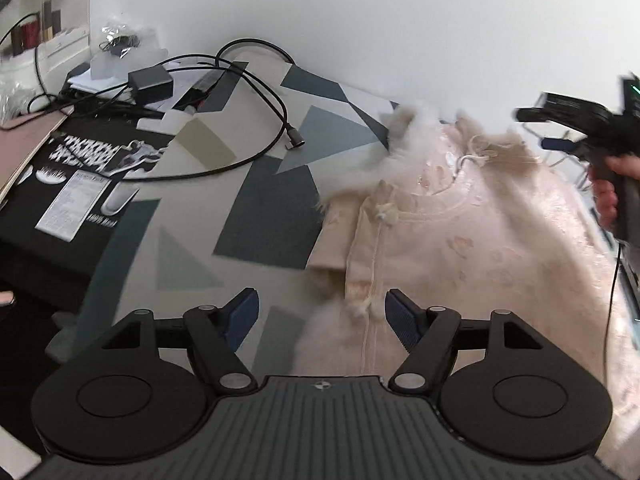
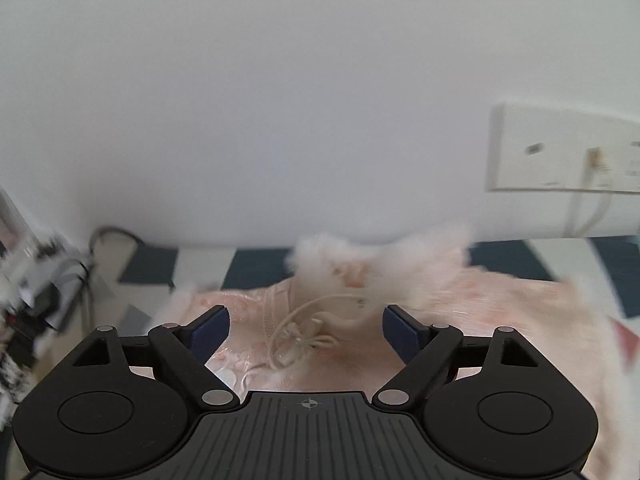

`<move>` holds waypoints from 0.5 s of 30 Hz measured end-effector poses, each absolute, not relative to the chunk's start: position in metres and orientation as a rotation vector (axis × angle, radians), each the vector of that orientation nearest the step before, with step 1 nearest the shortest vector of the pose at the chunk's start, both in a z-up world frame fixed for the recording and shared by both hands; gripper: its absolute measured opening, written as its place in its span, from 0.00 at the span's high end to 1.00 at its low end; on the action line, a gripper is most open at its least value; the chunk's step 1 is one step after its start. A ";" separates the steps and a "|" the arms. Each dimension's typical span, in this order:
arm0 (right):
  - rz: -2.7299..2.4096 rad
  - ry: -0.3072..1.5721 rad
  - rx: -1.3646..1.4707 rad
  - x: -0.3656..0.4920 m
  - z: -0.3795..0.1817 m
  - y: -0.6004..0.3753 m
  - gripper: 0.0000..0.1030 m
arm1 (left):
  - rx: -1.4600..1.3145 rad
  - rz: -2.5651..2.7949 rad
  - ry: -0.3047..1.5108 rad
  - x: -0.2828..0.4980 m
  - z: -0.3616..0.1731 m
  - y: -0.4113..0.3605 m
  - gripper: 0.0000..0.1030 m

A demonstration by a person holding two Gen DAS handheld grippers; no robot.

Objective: Fold clothes

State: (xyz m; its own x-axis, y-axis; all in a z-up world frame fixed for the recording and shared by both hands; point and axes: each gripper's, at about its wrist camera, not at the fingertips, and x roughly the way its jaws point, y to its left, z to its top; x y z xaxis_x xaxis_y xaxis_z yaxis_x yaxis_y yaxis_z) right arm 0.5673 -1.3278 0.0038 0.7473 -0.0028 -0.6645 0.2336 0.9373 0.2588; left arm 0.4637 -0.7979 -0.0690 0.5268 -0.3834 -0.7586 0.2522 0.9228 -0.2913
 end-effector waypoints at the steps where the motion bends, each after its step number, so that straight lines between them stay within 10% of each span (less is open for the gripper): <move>1: -0.140 0.702 0.356 0.550 0.015 -1.335 0.21 | -0.160 -0.411 0.957 0.461 -0.068 -0.795 0.30; 11: -0.408 0.588 0.456 0.334 0.085 -1.380 0.13 | -0.153 -0.615 1.121 0.441 -0.104 -0.798 0.30; 15: -0.526 0.623 0.475 0.256 0.081 -1.384 0.12 | -0.149 -0.617 1.154 0.428 -0.106 -0.803 0.65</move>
State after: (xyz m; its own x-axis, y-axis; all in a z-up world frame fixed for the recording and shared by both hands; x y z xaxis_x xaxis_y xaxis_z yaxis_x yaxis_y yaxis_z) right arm 0.2564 -1.3845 0.0812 0.6916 -0.3143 -0.6503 0.5889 0.7666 0.2559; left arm 0.4283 -0.8034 -0.1064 0.2611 -0.5278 -0.8083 0.3790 0.8261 -0.4170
